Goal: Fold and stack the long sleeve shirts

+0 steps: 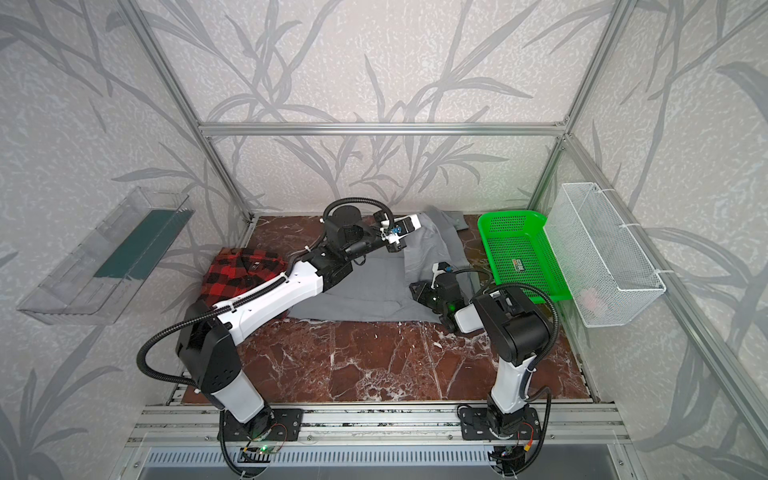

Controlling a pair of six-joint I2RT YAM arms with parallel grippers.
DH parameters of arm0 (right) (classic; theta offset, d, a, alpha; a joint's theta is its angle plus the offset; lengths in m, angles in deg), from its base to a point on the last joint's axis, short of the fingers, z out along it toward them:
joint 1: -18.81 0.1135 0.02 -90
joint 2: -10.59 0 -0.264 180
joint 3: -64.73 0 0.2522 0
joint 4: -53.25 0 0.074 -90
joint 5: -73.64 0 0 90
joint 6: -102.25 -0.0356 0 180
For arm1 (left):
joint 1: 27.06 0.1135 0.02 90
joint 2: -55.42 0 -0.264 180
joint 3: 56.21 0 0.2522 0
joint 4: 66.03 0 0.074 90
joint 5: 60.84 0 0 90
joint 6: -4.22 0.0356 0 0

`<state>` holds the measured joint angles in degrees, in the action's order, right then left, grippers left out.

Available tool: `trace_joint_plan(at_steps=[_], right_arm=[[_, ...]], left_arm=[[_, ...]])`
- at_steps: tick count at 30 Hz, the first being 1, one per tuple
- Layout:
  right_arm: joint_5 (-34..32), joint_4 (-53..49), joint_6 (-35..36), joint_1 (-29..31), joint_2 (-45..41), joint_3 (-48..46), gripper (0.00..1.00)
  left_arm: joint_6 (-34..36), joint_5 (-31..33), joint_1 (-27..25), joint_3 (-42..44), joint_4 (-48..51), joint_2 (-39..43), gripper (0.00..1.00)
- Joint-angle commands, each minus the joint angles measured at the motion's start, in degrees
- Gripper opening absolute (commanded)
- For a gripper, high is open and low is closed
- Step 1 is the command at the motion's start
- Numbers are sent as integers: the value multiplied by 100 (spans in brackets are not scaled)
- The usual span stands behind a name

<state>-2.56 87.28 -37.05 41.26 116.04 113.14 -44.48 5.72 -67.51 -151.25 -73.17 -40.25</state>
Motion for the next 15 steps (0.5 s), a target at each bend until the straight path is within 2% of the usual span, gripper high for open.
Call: trace_joint_plan(at_steps=[1,7,11,15], right_arm=[[-421,341,-7,-1,46,31,32],[-221,710,-81,13,-377,-301,35],[-159,431,53,13,-1124,-619,37],[-117,132,141,13,-1835,-1066,38]], left_arm=[[-71,-192,19,466,-665,545,0],[560,382,242,1542,-631,1009,0],[302,312,698,2017,-1070,1002,0],[682,153,886,2205,-1053,863,0]])
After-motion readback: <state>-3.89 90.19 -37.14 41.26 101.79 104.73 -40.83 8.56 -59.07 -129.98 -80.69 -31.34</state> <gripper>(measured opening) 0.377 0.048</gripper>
